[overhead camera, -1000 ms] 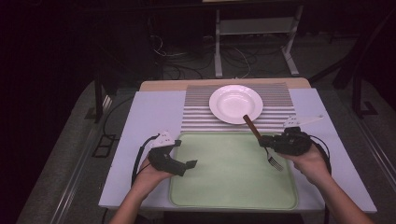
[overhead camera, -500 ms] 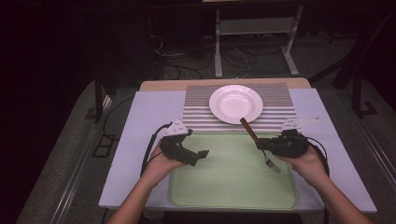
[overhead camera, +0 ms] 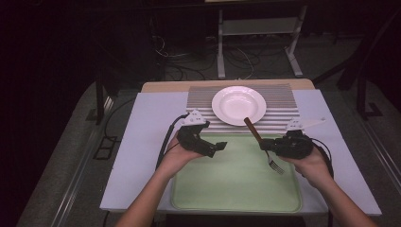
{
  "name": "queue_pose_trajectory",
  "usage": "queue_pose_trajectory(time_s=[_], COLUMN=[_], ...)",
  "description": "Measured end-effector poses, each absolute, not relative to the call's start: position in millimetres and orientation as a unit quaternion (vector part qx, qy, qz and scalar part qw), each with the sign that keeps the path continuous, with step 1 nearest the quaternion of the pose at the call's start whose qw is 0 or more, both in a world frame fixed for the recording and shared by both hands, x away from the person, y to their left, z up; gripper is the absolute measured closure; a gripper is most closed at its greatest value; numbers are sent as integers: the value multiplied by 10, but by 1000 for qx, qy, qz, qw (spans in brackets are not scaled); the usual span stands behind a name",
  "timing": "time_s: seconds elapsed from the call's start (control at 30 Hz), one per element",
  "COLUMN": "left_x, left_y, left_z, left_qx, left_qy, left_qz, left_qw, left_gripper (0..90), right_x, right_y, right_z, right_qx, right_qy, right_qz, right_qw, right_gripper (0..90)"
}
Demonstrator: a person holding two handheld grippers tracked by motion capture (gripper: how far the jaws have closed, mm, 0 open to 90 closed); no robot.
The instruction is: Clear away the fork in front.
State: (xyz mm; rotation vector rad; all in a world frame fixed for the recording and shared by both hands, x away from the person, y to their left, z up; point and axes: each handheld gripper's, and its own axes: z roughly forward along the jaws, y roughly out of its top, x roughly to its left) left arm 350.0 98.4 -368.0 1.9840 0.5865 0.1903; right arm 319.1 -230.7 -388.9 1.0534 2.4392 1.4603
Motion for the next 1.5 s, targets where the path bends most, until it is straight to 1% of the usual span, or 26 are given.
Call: queue_pose_trajectory(time_s=[0.2, 0.43, 0.73, 0.8, 0.9, 0.93, 0.97, 1.0, 1.03, 1.1, 1.13, 1.2, 1.23, 1.27, 1.33, 1.4, 1.43, 1.47, 1.5], left_x=[3536, 3499, 3440, 3420, 3411, 3408, 3404, 3400, 3399, 3397, 3395, 3393, 3392, 3392, 3393, 3398, 3401, 3402, 3402], left_y=[807, 714, 610, 585, 572, 569, 565, 562, 558, 549, 544, 534, 530, 527, 528, 531, 530, 525, 525], left_z=[-3659, -3673, -3690, -3693, -3694, -3694, -3695, -3696, -3698, -3704, -3710, -3724, -3729, -3736, -3739, -3749, -3756, -3773, -3773], left_qx=[820, 814, 807, 805, 805, 804, 802, 802, 801, 801, 800, 797, 797, 796, 795, 795, 795, 794, 794], left_qy=[237, 237, 242, 244, 245, 246, 247, 249, 251, 252, 252, 255, 256, 260, 262, 266, 266, 270, 270], left_qz=[69, 49, 41, 39, 37, 36, 36, 36, 33, 29, 24, 18, 15, 13, 10, 7, 4, 0, 0], left_qw=[517, 528, 537, 539, 540, 541, 542, 543, 543, 543, 544, 547, 546, 546, 547, 546, 545, 544, 544], left_gripper=[0, 0, 4, 56, 64, 81, 102, 146, 146, 204, 204, 302, 302, 364, 421, 457, 457, 500, 521], right_x=[3196, 3175, 3128, 3119, 3114, 3111, 3108, 3099, 3099, 3090, 3086, 3083, 3083, 3080, 3079, 3079, 3079, 3076, 3076], right_y=[-2295, -2249, -2040, -1999, -1962, -1944, -1930, -1900, -1900, -1875, -1868, -1854, -1854, -1849, -1850, -1851, -1851, -1845, -1845], right_z=[-3895, -3875, -3885, -3887, -3894, -3897, -3899, -3899, -3899, -3898, -3896, -3895, -3895, -3895, -3895, -3895, -3896, -3896, -3896], right_qx=[346, 338, 312, 309, 305, 304, 302, 298, 298, 293, 293, 290, 290, 290, 291, 291, 292, 292, 292], right_qy=[803, 804, 811, 812, 813, 813, 814, 814, 814, 815, 814, 814, 814, 814, 814, 813, 813, 813, 813], right_qz=[482, 487, 493, 493, 494, 494, 495, 497, 497, 499, 500, 502, 502, 502, 501, 501, 502, 502, 502], right_qw=[57, 55, 44, 43, 43, 42, 42, 41, 41, 42, 42, 43, 43, 46, 49, 50, 51, 53, 53], right_gripper=[771, 772, 771, 771, 771, 771, 771, 771, 771, 771, 771, 771, 771, 771, 771, 771, 771, 771, 771])
